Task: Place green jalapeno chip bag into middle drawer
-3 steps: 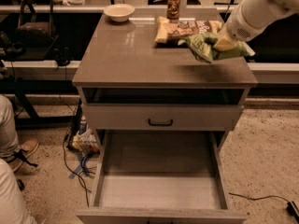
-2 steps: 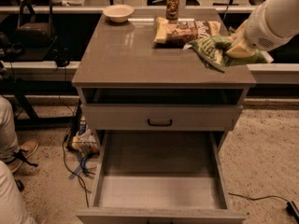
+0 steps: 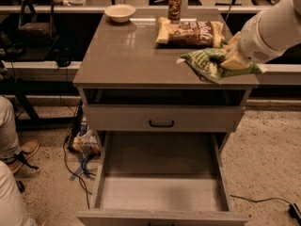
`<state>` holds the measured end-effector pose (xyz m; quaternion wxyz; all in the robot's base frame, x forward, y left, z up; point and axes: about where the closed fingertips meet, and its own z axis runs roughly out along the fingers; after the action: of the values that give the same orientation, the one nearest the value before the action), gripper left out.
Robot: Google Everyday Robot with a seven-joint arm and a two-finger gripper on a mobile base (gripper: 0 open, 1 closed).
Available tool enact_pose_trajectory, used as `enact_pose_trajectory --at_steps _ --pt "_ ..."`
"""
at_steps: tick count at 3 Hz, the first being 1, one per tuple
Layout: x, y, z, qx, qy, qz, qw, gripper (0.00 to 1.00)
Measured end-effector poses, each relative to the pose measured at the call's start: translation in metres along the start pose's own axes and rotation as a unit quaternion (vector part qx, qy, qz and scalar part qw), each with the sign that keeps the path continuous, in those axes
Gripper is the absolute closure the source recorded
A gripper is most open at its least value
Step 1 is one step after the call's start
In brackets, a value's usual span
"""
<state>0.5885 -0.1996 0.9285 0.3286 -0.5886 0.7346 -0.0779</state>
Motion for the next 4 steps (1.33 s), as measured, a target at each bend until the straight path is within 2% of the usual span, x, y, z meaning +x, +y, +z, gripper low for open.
enact_pose_trajectory --at_steps 1,2,3,4 --pt "-0.021 0.063 0.013 -0.045 0.0 -0.055 0.9975 1.0" --pt "-0.01 0.102 0.035 -0.086 0.014 -0.061 0.9943 1.0" --pt "-0.01 0.102 0.035 -0.086 0.014 -0.061 0.9943 1.0" --pt "-0.008 0.112 0.051 -0.106 0.017 -0.056 0.9927 1.0"
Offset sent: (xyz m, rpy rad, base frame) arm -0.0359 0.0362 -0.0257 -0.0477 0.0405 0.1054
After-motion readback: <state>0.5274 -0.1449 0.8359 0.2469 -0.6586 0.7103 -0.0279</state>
